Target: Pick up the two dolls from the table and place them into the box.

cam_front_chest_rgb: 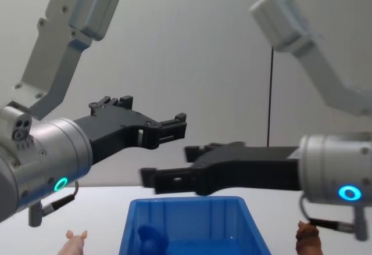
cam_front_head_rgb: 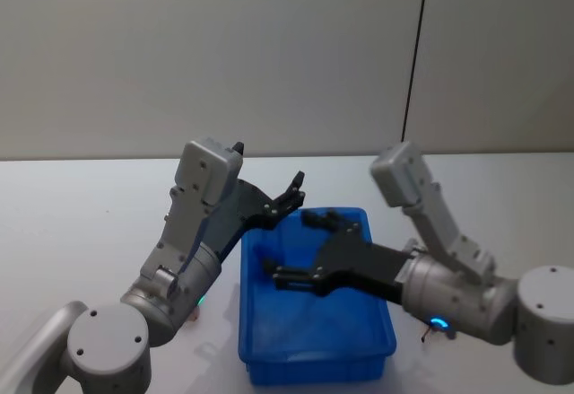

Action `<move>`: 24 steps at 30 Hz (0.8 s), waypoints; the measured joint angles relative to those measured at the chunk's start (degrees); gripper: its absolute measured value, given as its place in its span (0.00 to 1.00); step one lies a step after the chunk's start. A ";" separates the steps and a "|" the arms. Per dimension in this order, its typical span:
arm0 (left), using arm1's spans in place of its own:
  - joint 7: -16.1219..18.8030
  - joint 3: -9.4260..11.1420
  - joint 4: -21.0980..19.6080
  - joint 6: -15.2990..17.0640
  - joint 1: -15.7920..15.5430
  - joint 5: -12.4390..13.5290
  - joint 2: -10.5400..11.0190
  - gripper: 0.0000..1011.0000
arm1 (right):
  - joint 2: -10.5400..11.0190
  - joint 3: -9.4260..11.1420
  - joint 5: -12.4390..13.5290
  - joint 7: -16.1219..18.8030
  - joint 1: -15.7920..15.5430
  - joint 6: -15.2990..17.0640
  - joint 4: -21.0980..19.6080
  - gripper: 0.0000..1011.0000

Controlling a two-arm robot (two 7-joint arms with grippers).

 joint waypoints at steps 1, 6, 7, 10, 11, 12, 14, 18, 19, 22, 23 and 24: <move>0.00 0.00 0.00 0.00 0.00 0.00 0.00 0.99 | 0.29 0.22 0.08 -0.22 -0.13 -0.04 -0.16 0.99; 0.00 0.00 0.00 0.00 0.00 0.00 0.00 0.99 | 2.81 2.12 1.29 -2.18 -1.26 -0.34 -1.42 0.99; 0.00 0.00 0.00 0.00 0.00 0.00 0.00 0.99 | 3.50 2.64 1.71 -2.81 -1.59 -0.43 -1.79 0.99; 0.00 0.00 0.00 0.00 0.00 0.00 0.00 0.99 | 4.58 3.52 2.43 -3.87 -2.17 -0.66 -2.42 0.99; 0.00 0.00 0.00 0.00 0.00 0.00 0.00 0.99 | 5.06 3.91 2.68 -4.25 -2.42 -0.76 -2.69 0.99; 0.00 0.00 0.00 0.00 0.00 0.00 0.00 0.99 | 5.75 4.51 3.22 -4.98 -2.85 -1.02 -3.15 0.99; 0.00 0.00 0.00 0.00 0.00 0.00 0.00 0.99 | 6.75 5.32 4.30 -6.03 -3.49 -1.71 -3.81 0.99; 0.00 0.00 0.00 0.00 0.00 0.00 0.00 0.99 | 8.12 6.56 5.89 -7.71 -4.58 -3.05 -4.89 0.99; 0.00 0.00 0.00 0.00 0.00 0.00 0.00 0.99 | 8.75 7.08 6.70 -8.41 -5.16 -3.71 -5.47 0.99; 0.00 0.00 0.00 0.00 0.00 0.00 0.00 0.99 | 10.15 8.18 8.43 -9.76 -6.68 -4.98 -6.96 0.99; 0.00 0.00 0.00 0.00 0.00 0.00 0.00 0.99 | 10.75 8.63 9.16 -10.33 -7.41 -5.43 -7.65 0.99; 0.00 0.00 0.00 0.00 0.00 0.00 0.00 0.99 | 10.75 8.63 9.16 -10.33 -7.41 -5.43 -7.65 0.99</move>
